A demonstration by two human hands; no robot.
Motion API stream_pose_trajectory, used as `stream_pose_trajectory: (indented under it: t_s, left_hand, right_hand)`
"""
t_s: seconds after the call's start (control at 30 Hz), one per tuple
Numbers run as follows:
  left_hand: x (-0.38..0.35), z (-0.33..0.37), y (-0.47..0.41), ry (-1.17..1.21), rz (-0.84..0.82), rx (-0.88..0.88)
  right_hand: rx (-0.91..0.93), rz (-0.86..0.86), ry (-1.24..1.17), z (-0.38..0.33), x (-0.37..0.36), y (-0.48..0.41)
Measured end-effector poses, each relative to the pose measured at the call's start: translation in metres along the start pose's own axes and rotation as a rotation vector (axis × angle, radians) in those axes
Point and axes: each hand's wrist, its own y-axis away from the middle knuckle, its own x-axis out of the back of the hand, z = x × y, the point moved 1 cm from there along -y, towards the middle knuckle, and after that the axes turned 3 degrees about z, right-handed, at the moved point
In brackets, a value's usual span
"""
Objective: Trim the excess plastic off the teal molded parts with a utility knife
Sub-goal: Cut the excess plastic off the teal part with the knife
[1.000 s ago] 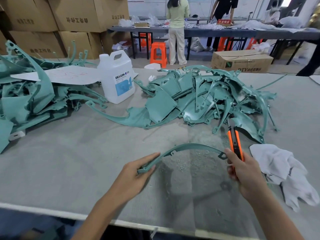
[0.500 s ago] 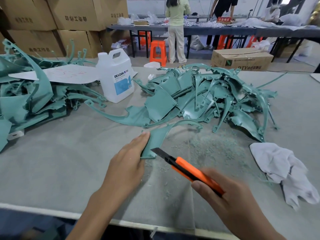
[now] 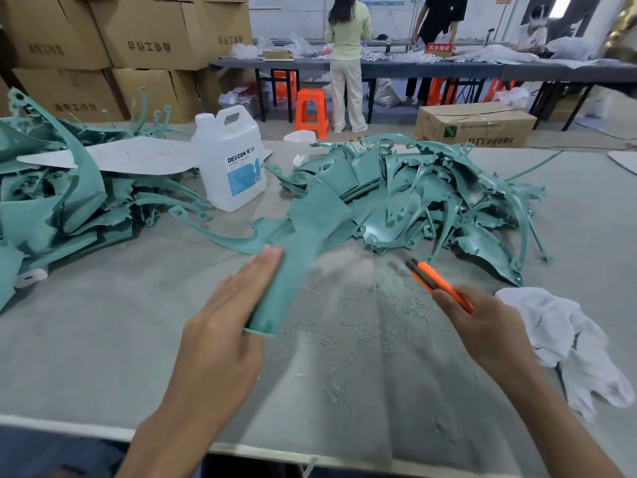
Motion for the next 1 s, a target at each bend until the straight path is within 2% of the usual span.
stream_pose_trajectory:
  t_s: [0.07, 0.17, 0.27, 0.37, 0.5, 0.6, 0.7, 0.87, 1.0]
  left_hand:
    - [0.003, -0.002, -0.001, 0.018, 0.021, 0.031]
    - [0.001, -0.003, -0.002, 0.008, 0.019, 0.066]
    - [-0.008, -0.002, 0.000, 0.021, -0.001, 0.119]
    - [-0.016, -0.004, 0.002, 0.026, -0.002, 0.130]
    - [-0.025, -0.008, 0.007, 0.089, -0.042, 0.237]
    - [-0.028, -0.007, 0.012, 0.217, -0.068, 0.319]
    - [-0.022, 0.004, 0.018, 0.384, -0.029, 0.381]
    - [-0.009, 0.017, 0.024, 0.386, 0.050, 0.383]
    - [-0.003, 0.016, 0.027, 0.382, 0.077, 0.443]
  right_hand:
    - [-0.093, -0.025, 0.017, 0.019, -0.007, -0.003]
    - [-0.100, 0.061, -0.171, 0.013, -0.006, 0.006]
    - [-0.011, 0.124, -0.422, -0.020, 0.000, 0.028]
    - [0.150, 0.040, -0.565, -0.058, 0.004, 0.061]
    - [0.365, -0.097, -0.525, -0.088, 0.004, 0.089]
    - [0.431, -0.105, -0.441, -0.090, 0.000, 0.084]
    - [0.363, -0.004, -0.435, -0.084, 0.004, 0.066]
    - [0.216, 0.212, -0.213, -0.056, 0.018, 0.014]
    - [0.010, 0.188, -0.088, -0.023, 0.018, -0.011]
